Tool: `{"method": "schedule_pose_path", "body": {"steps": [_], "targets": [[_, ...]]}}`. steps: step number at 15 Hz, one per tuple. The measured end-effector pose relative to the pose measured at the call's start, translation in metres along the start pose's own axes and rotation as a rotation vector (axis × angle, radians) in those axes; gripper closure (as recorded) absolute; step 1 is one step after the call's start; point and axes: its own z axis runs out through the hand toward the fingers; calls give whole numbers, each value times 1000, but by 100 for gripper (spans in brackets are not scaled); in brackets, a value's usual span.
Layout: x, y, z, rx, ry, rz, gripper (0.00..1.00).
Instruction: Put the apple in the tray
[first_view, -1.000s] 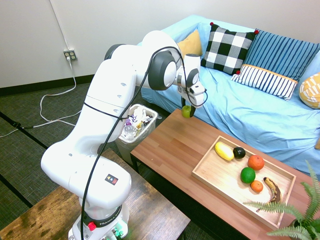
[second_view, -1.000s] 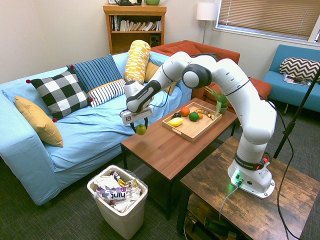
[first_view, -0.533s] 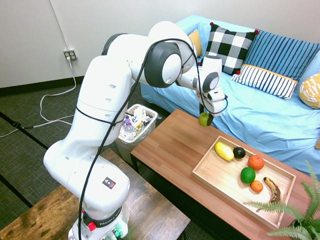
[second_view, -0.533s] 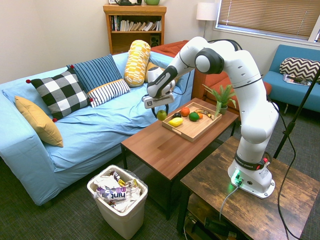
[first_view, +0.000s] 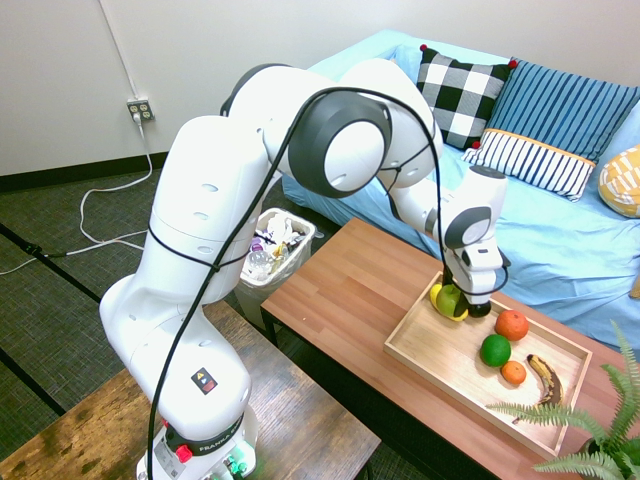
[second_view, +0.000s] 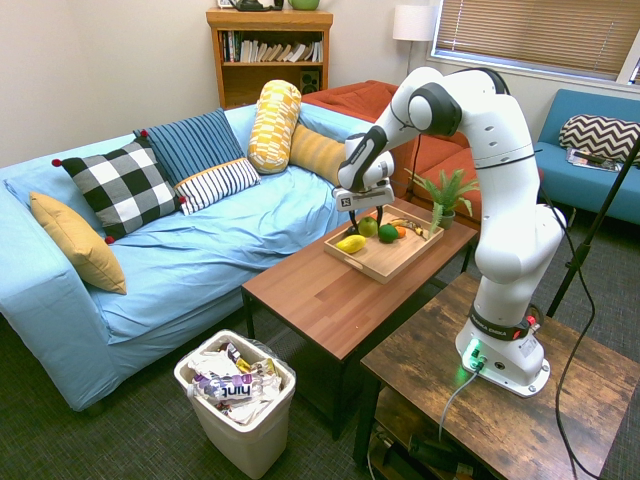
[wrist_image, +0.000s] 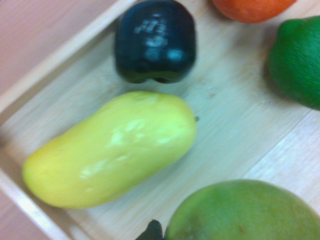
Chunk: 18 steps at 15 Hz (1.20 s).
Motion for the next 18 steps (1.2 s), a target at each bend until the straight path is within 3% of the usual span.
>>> {"method": "schedule_pose_path", "body": {"steps": [5, 18], "targets": [[31, 24, 44, -37, -21, 59, 100], [15, 26, 96, -42, -69, 79, 100]]}}
